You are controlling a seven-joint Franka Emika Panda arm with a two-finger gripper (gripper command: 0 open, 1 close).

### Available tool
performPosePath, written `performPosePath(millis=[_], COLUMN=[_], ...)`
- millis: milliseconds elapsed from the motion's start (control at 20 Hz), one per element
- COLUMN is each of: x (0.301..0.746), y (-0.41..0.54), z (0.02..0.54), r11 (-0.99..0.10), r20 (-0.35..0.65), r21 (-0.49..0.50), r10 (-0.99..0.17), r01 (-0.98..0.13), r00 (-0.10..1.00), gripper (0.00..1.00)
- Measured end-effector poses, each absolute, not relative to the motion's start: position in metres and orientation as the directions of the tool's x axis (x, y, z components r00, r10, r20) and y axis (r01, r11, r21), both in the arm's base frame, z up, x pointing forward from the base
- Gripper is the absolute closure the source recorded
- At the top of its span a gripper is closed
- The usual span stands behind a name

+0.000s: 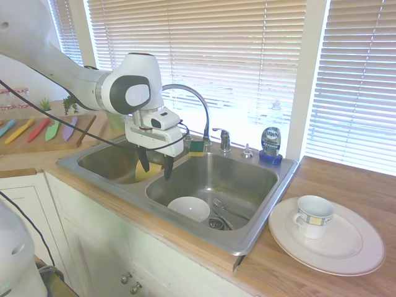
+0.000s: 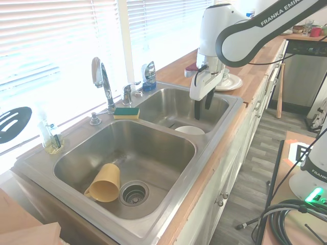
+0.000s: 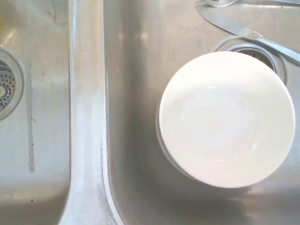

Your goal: Turn on the faucet

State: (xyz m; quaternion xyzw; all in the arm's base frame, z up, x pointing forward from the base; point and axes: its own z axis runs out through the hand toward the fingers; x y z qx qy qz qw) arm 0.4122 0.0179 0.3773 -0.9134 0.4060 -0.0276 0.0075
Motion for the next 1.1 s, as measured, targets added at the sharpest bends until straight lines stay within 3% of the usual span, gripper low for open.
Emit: performPosePath(millis=[100,150,1100], x=[0.413,0.415,0.432], y=[0.018,0.018,0.013], z=[0.376,0.376,0.370], r11=[-0.670,-0.670,-0.652], r20=[0.041,0.040,0.030], r21=[-0.033,-0.033,-0.029], r10=[-0.742,-0.743,-0.758], r01=[-0.741,-0.742,-0.758], r00=[0.669,0.669,0.652], gripper=[0.00,1.00,1.00])
